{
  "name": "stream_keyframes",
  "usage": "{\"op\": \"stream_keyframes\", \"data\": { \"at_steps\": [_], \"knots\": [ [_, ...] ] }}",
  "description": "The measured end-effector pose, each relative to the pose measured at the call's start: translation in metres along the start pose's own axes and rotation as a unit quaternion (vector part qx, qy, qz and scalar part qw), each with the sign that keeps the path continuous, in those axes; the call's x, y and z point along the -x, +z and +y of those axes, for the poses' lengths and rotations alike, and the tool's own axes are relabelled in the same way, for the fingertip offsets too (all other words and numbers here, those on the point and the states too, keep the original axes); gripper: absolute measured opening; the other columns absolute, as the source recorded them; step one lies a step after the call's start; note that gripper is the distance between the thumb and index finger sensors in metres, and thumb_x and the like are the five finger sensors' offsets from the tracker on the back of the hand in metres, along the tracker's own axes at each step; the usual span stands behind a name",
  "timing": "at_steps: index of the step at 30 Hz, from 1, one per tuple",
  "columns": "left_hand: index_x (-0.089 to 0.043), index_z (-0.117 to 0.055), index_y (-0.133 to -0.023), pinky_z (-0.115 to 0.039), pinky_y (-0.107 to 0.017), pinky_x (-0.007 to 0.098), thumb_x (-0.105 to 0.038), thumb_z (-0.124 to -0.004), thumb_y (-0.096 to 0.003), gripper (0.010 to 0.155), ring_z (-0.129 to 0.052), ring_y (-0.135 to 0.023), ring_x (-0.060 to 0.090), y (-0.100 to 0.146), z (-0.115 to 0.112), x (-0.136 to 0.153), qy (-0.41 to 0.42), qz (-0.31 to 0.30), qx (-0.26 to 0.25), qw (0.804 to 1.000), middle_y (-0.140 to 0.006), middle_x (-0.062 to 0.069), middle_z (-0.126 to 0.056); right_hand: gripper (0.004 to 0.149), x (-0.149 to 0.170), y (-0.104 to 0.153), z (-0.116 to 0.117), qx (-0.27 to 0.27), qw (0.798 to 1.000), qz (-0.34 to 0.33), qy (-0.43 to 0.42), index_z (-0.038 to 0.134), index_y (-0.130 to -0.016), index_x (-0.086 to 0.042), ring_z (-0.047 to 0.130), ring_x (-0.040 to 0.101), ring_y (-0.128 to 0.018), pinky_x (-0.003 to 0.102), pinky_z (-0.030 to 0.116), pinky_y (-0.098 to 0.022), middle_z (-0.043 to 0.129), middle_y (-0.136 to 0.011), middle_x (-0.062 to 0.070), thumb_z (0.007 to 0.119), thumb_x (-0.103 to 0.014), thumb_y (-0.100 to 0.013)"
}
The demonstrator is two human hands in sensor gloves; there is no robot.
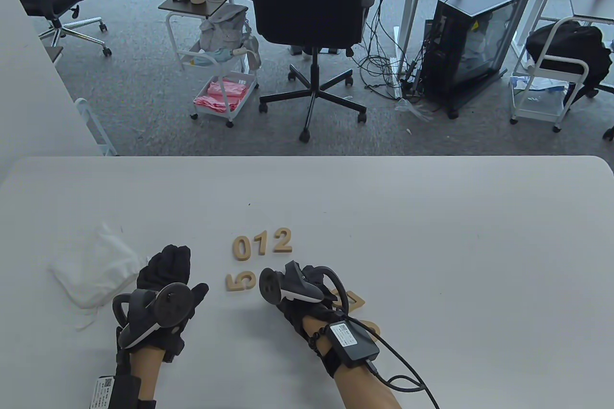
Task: Empty bag and arrange number blocks in order
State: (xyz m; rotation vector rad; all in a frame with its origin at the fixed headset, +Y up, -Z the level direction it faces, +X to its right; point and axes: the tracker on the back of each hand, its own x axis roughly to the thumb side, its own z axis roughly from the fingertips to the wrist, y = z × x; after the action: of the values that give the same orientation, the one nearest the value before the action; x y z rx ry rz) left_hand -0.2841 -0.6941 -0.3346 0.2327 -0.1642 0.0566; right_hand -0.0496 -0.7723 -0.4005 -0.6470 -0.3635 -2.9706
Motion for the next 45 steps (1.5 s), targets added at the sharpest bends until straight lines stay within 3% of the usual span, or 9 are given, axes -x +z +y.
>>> {"op": "stream_keyframes", "data": {
  "at_steps": [14, 21, 27, 31, 38, 45],
  "knots": [
    [-0.003, -0.05, -0.111, -0.06, -0.068, 0.073, -0.049, -0.08, -0.0483, 0.084, -0.067, -0.098, 0.059, 0.0, 0.0, 0.0, 0.002, 0.0, 0.002, 1.0, -0.112, 0.031, -0.052, 0.055, -0.001, -0.001, 0.0, 0.04, 0.999, -0.013, 0.013, 0.071, -0.101, -0.018, 0.082, 0.057, -0.085, 0.063, 0.077, -0.064, 0.068, -0.104, 0.03, 0.083, -0.032, -0.05],
    [-0.003, -0.05, -0.111, -0.06, -0.068, 0.073, -0.049, -0.08, -0.0483, 0.084, -0.067, -0.098, 0.059, 0.0, 0.0, 0.0, 0.001, 0.001, 0.004, 1.0, -0.112, 0.031, -0.052, 0.059, 0.015, 0.006, -0.014, 0.064, 0.993, 0.001, -0.098, 0.065, -0.103, -0.013, 0.086, 0.058, -0.082, 0.064, 0.081, -0.061, 0.062, -0.103, 0.033, 0.081, -0.035, -0.05],
    [-0.002, -0.05, -0.111, -0.06, -0.068, 0.073, -0.049, -0.08, -0.0483, 0.084, -0.067, -0.098, 0.059, 0.0, 0.0, 0.0, 0.002, 0.001, 0.003, 1.0, -0.112, 0.031, -0.052, 0.066, 0.031, 0.014, -0.033, 0.083, 0.98, -0.001, -0.181, 0.057, -0.108, -0.007, 0.079, 0.055, -0.085, 0.064, 0.076, -0.064, 0.052, -0.103, 0.034, 0.074, -0.039, -0.053],
    [-0.003, -0.05, -0.112, -0.06, -0.068, 0.073, -0.049, -0.08, -0.0483, 0.084, -0.067, -0.098, 0.059, 0.0, 0.0, 0.0, 0.002, 0.002, 0.002, 1.0, -0.112, 0.031, -0.052, 0.064, 0.044, 0.024, -0.048, 0.111, 0.962, -0.012, -0.251, 0.058, -0.106, -0.006, 0.077, 0.054, -0.085, 0.063, 0.076, -0.064, 0.047, -0.107, 0.033, 0.073, -0.039, -0.054],
    [-0.003, -0.05, -0.111, -0.06, -0.068, 0.073, -0.049, -0.08, -0.0483, 0.084, -0.067, -0.098, 0.059, 0.0, 0.001, 0.001, 0.003, 0.004, 0.0, 1.0, -0.112, 0.031, -0.052, 0.065, 0.068, 0.042, -0.074, 0.163, 0.91, -0.043, -0.38, 0.062, -0.104, -0.004, 0.086, 0.05, -0.08, 0.058, 0.083, -0.058, 0.065, -0.104, 0.026, 0.074, -0.043, -0.053],
    [-0.003, -0.05, -0.111, -0.06, -0.068, 0.073, -0.049, -0.08, -0.0483, 0.084, -0.067, -0.098, 0.059, 0.0, 0.001, 0.002, 0.002, 0.004, 0.0, 1.0, -0.112, 0.031, -0.052, 0.063, 0.086, 0.049, -0.077, 0.177, 0.871, -0.031, -0.457, 0.06, -0.099, -0.008, 0.096, 0.039, -0.065, 0.048, 0.091, -0.045, 0.072, -0.095, 0.02, 0.071, -0.05, -0.053]
  ]
}}
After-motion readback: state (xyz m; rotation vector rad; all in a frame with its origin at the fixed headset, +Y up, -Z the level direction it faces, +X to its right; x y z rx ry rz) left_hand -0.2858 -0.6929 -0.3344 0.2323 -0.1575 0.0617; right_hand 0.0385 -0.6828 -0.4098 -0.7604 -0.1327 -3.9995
